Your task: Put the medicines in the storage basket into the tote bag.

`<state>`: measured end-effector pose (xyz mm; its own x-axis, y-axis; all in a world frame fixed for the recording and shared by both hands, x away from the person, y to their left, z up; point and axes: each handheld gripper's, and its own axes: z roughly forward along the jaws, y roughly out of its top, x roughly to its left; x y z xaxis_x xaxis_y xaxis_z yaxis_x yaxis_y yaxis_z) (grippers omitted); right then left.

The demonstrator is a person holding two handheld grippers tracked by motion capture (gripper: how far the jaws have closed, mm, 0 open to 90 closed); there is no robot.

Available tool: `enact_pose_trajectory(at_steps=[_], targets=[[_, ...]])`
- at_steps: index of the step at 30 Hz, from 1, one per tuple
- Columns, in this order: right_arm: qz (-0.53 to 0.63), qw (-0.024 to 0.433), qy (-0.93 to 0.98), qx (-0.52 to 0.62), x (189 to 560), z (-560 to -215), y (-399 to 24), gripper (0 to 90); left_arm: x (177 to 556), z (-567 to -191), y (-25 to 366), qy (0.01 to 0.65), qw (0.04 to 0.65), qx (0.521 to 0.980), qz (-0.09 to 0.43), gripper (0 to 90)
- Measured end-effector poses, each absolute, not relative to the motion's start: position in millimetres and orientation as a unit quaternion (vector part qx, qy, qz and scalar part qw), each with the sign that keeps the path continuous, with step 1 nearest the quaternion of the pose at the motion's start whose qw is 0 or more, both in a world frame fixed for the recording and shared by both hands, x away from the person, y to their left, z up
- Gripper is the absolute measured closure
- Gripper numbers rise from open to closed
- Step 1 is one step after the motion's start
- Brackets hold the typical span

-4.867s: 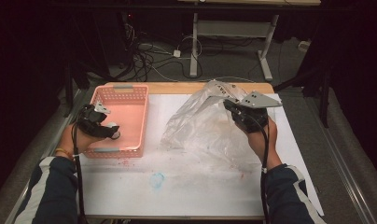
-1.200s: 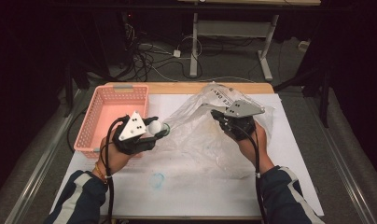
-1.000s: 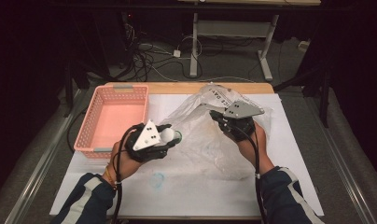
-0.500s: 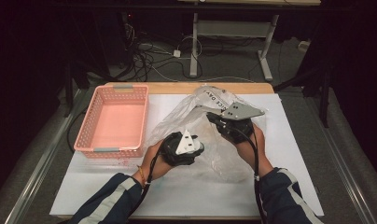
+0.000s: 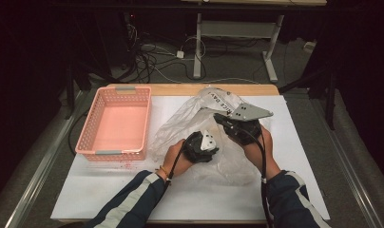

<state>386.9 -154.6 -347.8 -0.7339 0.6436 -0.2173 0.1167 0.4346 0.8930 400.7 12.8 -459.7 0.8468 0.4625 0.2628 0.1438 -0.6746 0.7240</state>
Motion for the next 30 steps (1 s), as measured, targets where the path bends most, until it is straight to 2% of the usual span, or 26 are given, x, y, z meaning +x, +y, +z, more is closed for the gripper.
enact_pose_trajectory(at_steps=[5, 7, 8, 10, 12, 22, 30], targets=[[0.475, 0.278, 0.800, 0.238, 388, -348, -156, 90.0, 405, -460, 11, 0.177, 0.362, 0.886, 0.230, 47.0], [0.474, 0.279, 0.801, 0.237, 388, -348, -156, 90.0, 405, -460, 11, 0.185, 0.369, 0.882, 0.229, 43.9], [0.474, 0.279, 0.801, 0.238, 388, -348, -156, 90.0, 406, -459, 12, 0.190, 0.369, 0.878, 0.240, 39.4], [0.473, 0.278, 0.801, 0.240, 388, -349, -156, 90.0, 405, -457, 13, 0.195, 0.377, 0.873, 0.239, 38.2], [0.473, 0.279, 0.801, 0.240, 389, -349, -156, 90.0, 403, -455, 15, 0.194, 0.377, 0.873, 0.242, 31.4], [0.468, 0.280, 0.801, 0.248, 392, -351, -161, 90.0, 375, -441, 19, 0.155, 0.385, 0.877, 0.243, 31.4], [0.464, 0.280, 0.803, 0.248, 393, -352, -163, 90.0, 342, -426, 37, 0.120, 0.403, 0.875, 0.238, 31.5]])
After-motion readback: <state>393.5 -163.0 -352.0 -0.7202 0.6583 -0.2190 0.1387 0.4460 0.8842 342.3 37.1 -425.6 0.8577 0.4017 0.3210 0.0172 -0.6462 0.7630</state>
